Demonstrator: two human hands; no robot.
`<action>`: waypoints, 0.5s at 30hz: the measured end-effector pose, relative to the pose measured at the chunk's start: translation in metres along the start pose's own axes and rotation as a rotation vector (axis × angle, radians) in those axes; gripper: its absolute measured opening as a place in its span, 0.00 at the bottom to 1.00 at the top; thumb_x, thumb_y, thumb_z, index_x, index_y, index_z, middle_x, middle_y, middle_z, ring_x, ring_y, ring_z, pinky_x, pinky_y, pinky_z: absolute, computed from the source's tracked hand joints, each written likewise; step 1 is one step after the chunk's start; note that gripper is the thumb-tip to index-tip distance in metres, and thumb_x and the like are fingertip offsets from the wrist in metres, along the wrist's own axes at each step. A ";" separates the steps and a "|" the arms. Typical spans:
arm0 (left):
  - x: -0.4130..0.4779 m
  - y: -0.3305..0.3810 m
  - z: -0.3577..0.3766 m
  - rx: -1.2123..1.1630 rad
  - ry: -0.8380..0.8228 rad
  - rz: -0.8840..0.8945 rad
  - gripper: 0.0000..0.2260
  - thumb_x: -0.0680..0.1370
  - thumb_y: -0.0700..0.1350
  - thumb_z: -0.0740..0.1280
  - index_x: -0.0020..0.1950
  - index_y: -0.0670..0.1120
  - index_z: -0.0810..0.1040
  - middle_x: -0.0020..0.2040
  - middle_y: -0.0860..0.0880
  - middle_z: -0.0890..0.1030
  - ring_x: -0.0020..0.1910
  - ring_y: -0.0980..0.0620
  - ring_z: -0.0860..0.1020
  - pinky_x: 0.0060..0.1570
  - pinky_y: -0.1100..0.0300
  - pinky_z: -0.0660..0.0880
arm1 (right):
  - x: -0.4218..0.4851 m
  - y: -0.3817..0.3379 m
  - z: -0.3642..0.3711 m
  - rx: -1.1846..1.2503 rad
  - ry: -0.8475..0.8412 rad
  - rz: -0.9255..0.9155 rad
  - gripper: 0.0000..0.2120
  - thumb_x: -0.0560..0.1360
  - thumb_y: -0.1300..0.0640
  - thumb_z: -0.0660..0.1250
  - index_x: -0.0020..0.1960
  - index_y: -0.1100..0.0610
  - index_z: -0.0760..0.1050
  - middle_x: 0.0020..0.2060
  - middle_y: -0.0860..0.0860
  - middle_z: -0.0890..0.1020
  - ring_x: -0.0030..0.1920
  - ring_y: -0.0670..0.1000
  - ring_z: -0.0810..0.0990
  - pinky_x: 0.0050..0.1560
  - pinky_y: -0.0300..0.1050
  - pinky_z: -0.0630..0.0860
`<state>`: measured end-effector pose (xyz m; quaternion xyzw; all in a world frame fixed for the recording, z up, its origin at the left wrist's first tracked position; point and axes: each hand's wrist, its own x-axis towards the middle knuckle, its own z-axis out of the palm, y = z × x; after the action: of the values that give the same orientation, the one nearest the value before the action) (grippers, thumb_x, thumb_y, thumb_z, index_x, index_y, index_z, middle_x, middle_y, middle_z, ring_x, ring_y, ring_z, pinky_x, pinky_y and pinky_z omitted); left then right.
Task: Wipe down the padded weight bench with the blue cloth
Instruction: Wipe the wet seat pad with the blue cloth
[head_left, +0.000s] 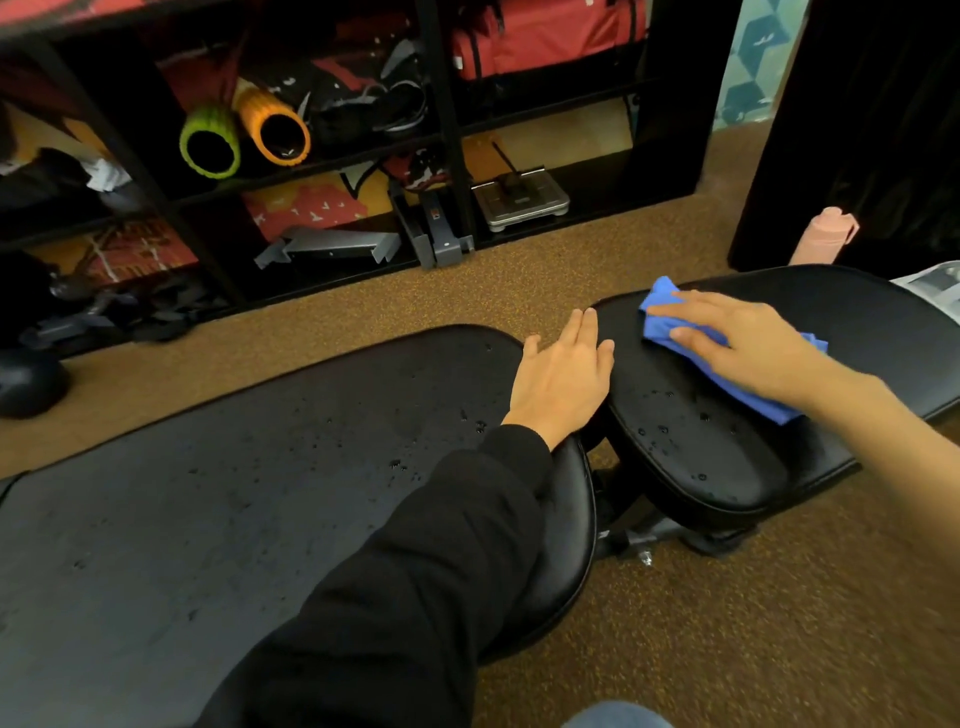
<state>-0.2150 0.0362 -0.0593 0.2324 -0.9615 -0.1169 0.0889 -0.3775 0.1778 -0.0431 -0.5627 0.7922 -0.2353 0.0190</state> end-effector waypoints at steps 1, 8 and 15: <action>0.000 0.000 0.001 0.002 0.000 -0.002 0.24 0.84 0.52 0.47 0.78 0.43 0.54 0.78 0.45 0.57 0.70 0.47 0.69 0.71 0.44 0.57 | 0.000 0.007 -0.003 -0.006 0.010 0.021 0.17 0.79 0.55 0.61 0.68 0.50 0.72 0.68 0.54 0.73 0.71 0.55 0.67 0.69 0.49 0.62; 0.000 0.002 0.001 0.006 0.010 0.001 0.24 0.84 0.51 0.46 0.78 0.42 0.54 0.77 0.43 0.58 0.73 0.48 0.65 0.71 0.47 0.58 | 0.050 0.021 0.010 -0.049 0.078 0.263 0.17 0.80 0.56 0.57 0.68 0.54 0.71 0.67 0.58 0.72 0.67 0.60 0.69 0.65 0.54 0.66; -0.005 0.005 -0.012 -0.065 0.021 -0.026 0.21 0.84 0.47 0.50 0.77 0.43 0.57 0.77 0.45 0.60 0.69 0.41 0.68 0.65 0.51 0.64 | 0.047 -0.034 0.032 -0.007 0.047 0.197 0.18 0.80 0.54 0.56 0.70 0.51 0.69 0.70 0.56 0.69 0.70 0.59 0.66 0.65 0.54 0.65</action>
<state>-0.2104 0.0404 -0.0469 0.2428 -0.9531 -0.1468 0.1050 -0.3556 0.1157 -0.0469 -0.4766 0.8447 -0.2424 0.0216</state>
